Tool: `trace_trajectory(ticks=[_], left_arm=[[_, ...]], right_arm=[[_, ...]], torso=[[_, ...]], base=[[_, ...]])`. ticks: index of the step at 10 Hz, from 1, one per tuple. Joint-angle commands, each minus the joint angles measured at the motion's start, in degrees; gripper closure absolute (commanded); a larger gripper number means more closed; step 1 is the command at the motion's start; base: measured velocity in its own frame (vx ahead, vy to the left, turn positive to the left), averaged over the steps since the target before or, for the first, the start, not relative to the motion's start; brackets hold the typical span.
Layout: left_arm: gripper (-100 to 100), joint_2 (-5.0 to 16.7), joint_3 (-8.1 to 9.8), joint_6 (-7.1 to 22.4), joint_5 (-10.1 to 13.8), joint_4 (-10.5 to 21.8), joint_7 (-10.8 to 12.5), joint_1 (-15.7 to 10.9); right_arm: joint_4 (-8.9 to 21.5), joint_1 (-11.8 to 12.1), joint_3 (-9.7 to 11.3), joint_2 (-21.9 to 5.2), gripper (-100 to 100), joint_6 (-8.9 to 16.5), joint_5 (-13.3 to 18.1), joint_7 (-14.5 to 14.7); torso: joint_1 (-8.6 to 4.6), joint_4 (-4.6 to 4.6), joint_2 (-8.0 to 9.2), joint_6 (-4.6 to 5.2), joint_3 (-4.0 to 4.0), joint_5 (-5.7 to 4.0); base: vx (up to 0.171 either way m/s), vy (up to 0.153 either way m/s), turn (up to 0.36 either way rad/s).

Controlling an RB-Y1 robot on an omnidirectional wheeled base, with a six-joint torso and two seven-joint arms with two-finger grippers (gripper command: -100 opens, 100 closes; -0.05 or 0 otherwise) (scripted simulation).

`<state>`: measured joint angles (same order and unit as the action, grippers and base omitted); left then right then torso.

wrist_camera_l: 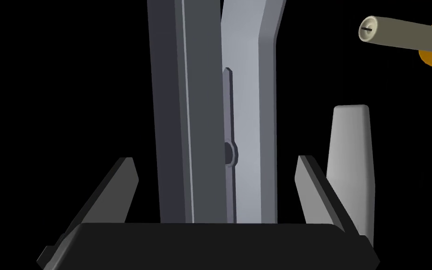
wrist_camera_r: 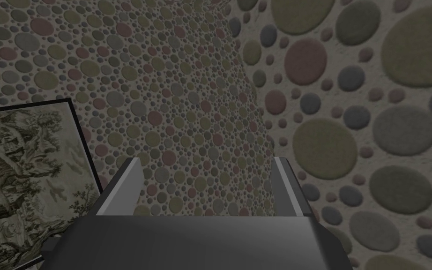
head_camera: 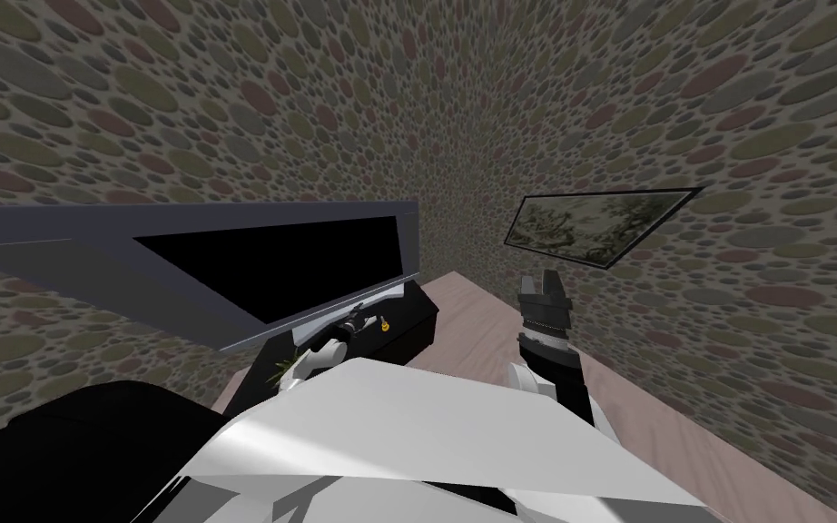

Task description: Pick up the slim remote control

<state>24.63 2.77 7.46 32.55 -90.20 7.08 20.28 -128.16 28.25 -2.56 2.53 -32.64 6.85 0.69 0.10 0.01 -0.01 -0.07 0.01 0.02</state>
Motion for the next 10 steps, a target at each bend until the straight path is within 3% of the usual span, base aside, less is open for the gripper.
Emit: trace_trajectory(ticks=[1, 2, 5, 6, 7, 8, 9, 10], left_arm=[[-100, 1.51, 0.14, 2.37, 2.16, 2.86, 1.14, -0.89], [-100, 1.51, 0.14, 2.37, 2.16, 3.91, 1.14, -0.89], [-100, 4.4, 0.22, 6.86, 6.4, 9.73, 3.51, -2.39], [-100, 4.4, 0.22, 6.86, 6.4, 10.98, 3.51, -2.39], [-100, 5.68, 0.21, 9.09, 8.49, 12.36, 4.71, -3.13], [-100, 5.68, 0.21, 9.09, 8.49, 14.5, 4.71, -3.13], [-100, 6.82, 0.17, 10.79, 10.54, 17.1, 5.9, -3.86], [-100, 6.82, 0.17, 11.31, 10.54, 17.99, 5.9, -3.86]], right_arm=[[0.0, 0.0, 0.0, 0.0, 0, 0.0, 0.0, 0.0], [0.0, -0.01, 0.01, 0.0, 0, 0.0, 0.0, 0.0], [0.0, 0.0, 0.0, 0.0, 0, 0.0, 0.0, 0.0], [0.0, -0.01, 0.0, 0.0, 0, 0.0, 0.0, 0.0], [0.0, 0.0, 0.0, 0.0, 0, 0.0, 0.0, 0.0], [0.0, -0.01, 0.0, 0.0, 0, 0.0, 0.0, 0.0], [0.0, 0.0, 0.0, 0.0, 0, 0.0, 0.0, 0.0], [0.0, 0.0, 0.0, 0.0, 0, 0.0, 0.0, 0.0]], torso=[[0.0, 0.0, 0.0, 0.0, 0.0, 0.0], [0.0, 0.0, -0.03, 0.07, -0.02, -0.01], [0.13, 0.01, 0.07, 0.0, 0.03, 0.02], [0.1, 0.01, 0.04, 0.03, 0.02, 0.02], [0.08, 0.0, 0.02, 0.0, 0.01, 0.01], [0.1, 0.0, -0.03, 0.05, -0.02, 0.01], [0.09, -0.01, 0.0, -0.02, -0.01, 0.02], [0.1, -0.01, -0.04, 0.03, -0.02, 0.01]], base=[[-0.003, 0.005, -0.292], [-0.017, 0.023, -0.182], [-0.026, 0.036, -0.226], [-0.015, 0.026, -0.205], [-0.003, 0.027, -0.352], [-0.015, 0.027, -0.162], [-0.001, 0.027, -0.276], [-0.006, 0.025, -0.192]])
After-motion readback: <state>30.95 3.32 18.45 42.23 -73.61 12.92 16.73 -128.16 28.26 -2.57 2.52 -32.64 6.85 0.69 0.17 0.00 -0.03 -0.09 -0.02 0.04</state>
